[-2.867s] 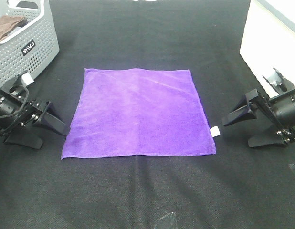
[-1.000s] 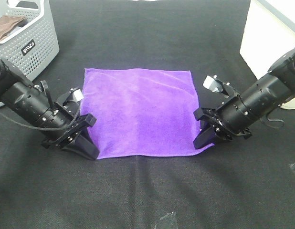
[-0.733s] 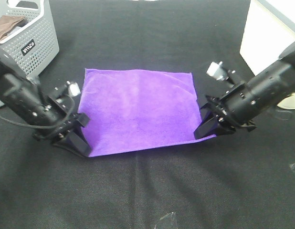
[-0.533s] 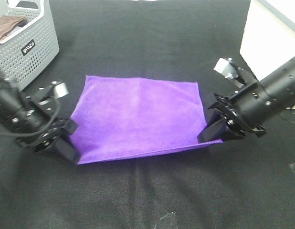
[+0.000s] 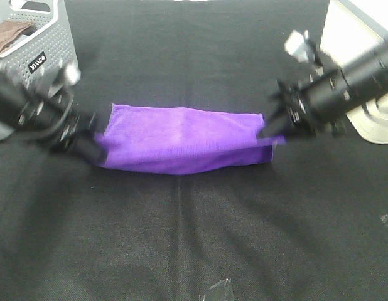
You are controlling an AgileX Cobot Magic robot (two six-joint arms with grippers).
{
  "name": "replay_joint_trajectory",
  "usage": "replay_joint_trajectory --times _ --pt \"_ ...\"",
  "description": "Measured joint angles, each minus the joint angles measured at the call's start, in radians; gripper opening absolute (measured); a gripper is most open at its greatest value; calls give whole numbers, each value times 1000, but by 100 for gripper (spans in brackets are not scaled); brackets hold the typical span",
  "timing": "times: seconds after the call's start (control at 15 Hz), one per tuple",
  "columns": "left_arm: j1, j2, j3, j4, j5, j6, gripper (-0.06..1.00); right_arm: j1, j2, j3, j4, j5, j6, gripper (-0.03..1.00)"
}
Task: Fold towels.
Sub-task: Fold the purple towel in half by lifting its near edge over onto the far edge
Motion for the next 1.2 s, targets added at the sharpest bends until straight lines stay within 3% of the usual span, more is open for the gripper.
replay_joint_trajectory --times 0.07,0.27,0.33,0.47,0.53,1.2 --pt "1 16 -39 3 -6 0 0 0 17 -30 0 -5 0 0" --pt "1 148 -313 26 -19 0 0 -1 158 -303 -10 -36 2 0" --pt "1 148 -313 26 -19 0 0 -1 158 -303 -10 -36 2 0" --pt "1 294 -537 45 -23 0 0 -1 272 -466 -51 -66 22 0" --pt "1 338 -587 53 -17 0 0 -1 305 -494 -63 -74 28 0" --pt "1 577 -775 82 7 -16 0 -1 500 -507 -104 -187 31 1"
